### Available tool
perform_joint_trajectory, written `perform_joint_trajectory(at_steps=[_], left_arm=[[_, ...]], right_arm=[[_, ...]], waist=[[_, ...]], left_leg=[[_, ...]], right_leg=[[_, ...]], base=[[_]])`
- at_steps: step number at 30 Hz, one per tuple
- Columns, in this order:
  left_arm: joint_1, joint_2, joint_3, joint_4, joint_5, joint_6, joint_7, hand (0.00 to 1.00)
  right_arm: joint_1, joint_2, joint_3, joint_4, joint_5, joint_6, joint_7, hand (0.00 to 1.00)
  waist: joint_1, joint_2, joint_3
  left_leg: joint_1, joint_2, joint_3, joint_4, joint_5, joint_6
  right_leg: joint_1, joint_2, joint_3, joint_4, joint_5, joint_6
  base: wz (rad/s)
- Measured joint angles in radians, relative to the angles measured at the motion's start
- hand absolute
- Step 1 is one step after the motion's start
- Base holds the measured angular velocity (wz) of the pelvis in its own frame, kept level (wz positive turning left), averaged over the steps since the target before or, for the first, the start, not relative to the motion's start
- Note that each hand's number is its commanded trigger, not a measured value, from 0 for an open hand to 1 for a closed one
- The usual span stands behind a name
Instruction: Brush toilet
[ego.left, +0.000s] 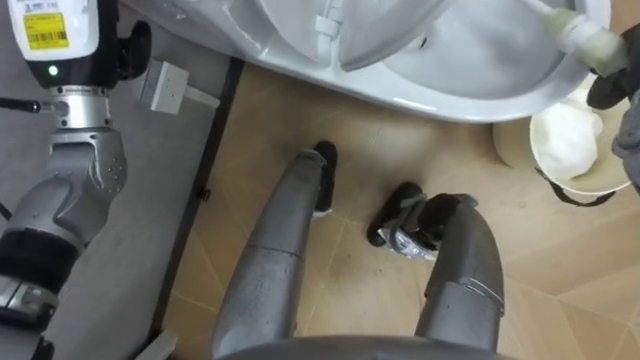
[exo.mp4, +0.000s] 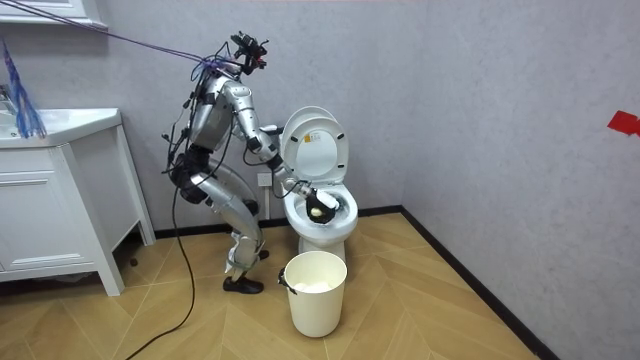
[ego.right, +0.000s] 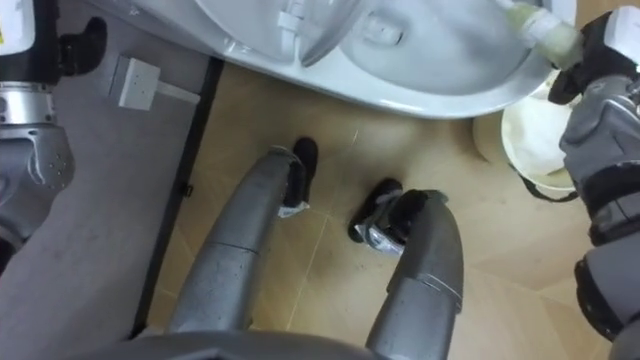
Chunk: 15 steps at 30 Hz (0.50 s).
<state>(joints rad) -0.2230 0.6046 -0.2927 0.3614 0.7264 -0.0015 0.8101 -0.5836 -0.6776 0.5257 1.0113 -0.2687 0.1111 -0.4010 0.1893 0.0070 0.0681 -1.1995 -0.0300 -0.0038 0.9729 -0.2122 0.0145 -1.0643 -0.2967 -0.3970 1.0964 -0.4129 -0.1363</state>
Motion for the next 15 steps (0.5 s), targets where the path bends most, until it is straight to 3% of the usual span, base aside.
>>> perform_joint_trajectory(at_steps=[3,5,6,8,13,15], left_arm=[[-0.002,0.000,-0.022,0.012,0.009,0.005,-0.037,0.00],[-0.002,-0.002,-0.045,0.012,0.012,0.015,-0.065,0.00],[0.000,-0.003,-0.057,0.012,0.013,0.015,-0.079,0.00],[0.018,-0.006,-0.069,0.002,0.022,0.014,-0.100,0.00],[0.048,-0.006,-0.067,-0.018,0.007,0.018,-0.116,0.00],[0.074,-0.005,-0.065,-0.034,-0.019,0.017,-0.119,0.00]], right_arm=[[0.000,0.005,0.026,-0.004,-0.124,0.017,0.008,1.00],[0.006,0.005,0.054,-0.013,-0.218,0.036,0.027,1.00],[0.009,0.007,0.069,-0.016,-0.294,0.048,0.042,1.00],[0.033,0.011,0.094,-0.036,-0.414,0.101,0.091,1.00],[0.078,0.019,0.110,-0.116,-0.477,0.164,0.159,1.00],[0.107,0.015,0.110,-0.166,-0.497,0.181,0.166,1.00]], waist=[[0.016,0.007,-0.0031],[0.037,0.030,-0.0107],[0.053,0.044,-0.0102],[0.079,0.069,-0.0181],[0.097,0.079,-0.0195],[0.098,0.099,-0.0184]], left_leg=[[0.033,0.002,0.000,0.000,-0.005,0.006],[0.047,0.010,-0.006,0.000,-0.009,0.008],[0.057,0.014,-0.006,-0.004,-0.009,0.008],[0.060,0.018,-0.006,-0.010,-0.010,0.009],[0.078,0.028,-0.007,-0.051,-0.003,0.002],[0.095,0.045,-0.015,-0.060,-0.005,0.000]], right_leg=[[0.034,0.003,-0.002,-0.008,0.001,0.004],[0.058,0.017,-0.007,-0.026,0.002,0.014],[0.068,0.023,-0.009,-0.038,0.004,0.022],[0.077,0.024,-0.015,-0.050,0.004,0.022],[0.092,0.045,-0.020,-0.097,0.020,0.024],[0.120,0.070,-0.028,-0.131,0.029,0.018]], base=[[-0.03],[-0.10],[-0.13],[-0.07],[-0.04],[-0.10]])
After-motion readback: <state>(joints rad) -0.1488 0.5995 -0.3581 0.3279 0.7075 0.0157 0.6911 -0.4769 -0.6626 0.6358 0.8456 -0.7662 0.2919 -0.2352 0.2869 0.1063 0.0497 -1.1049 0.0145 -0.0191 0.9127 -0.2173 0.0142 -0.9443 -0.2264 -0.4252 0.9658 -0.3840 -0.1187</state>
